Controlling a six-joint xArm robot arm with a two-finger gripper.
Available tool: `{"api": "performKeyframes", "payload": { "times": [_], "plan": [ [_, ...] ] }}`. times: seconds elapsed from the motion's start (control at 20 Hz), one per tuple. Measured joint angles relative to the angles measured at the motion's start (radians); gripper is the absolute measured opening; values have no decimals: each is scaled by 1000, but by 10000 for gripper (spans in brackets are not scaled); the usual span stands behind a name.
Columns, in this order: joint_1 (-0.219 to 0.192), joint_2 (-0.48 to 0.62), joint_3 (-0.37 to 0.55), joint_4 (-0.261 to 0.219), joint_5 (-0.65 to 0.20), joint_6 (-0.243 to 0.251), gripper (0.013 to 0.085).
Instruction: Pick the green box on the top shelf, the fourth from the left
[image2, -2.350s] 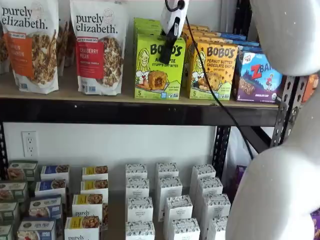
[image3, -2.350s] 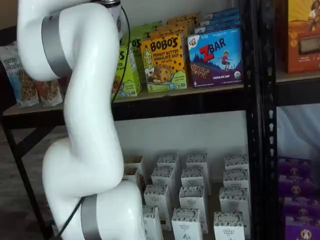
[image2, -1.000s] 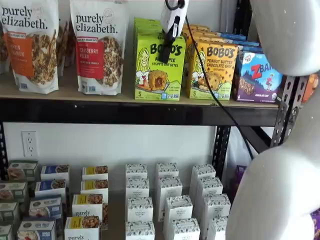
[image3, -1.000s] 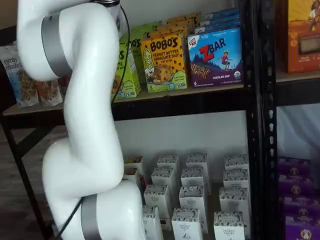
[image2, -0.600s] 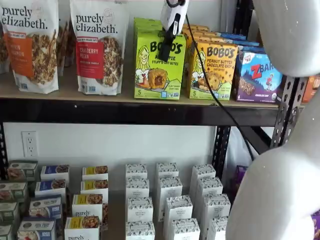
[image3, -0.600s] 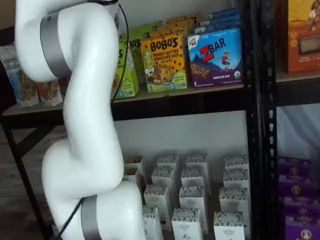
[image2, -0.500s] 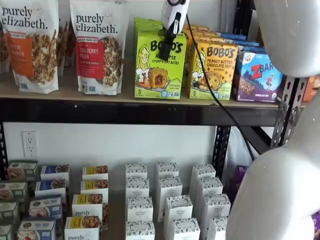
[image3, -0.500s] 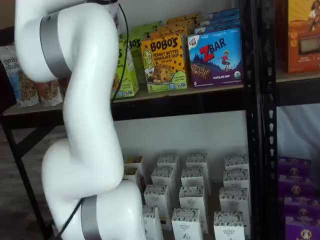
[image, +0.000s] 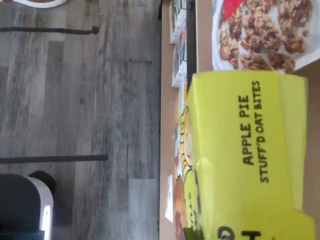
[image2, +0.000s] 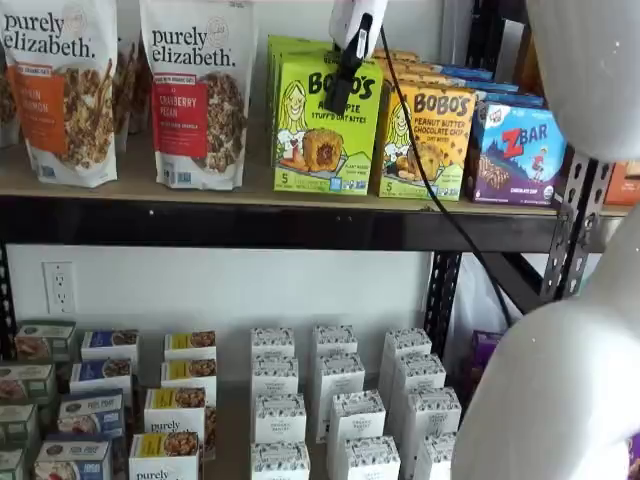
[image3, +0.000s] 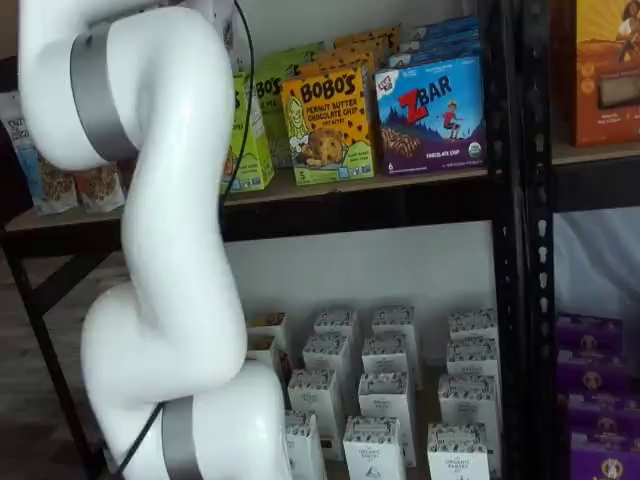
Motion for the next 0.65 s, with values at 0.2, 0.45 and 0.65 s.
{"api": "performKeyframes", "payload": {
  "times": [0.2,0.45,0.65],
  "plan": [
    [-10,-30,11,5,22,-5,290],
    [-19,-66,29,1,45,-11,290],
    [-23,-95,54,-10,48,-15,290]
  ]
}}
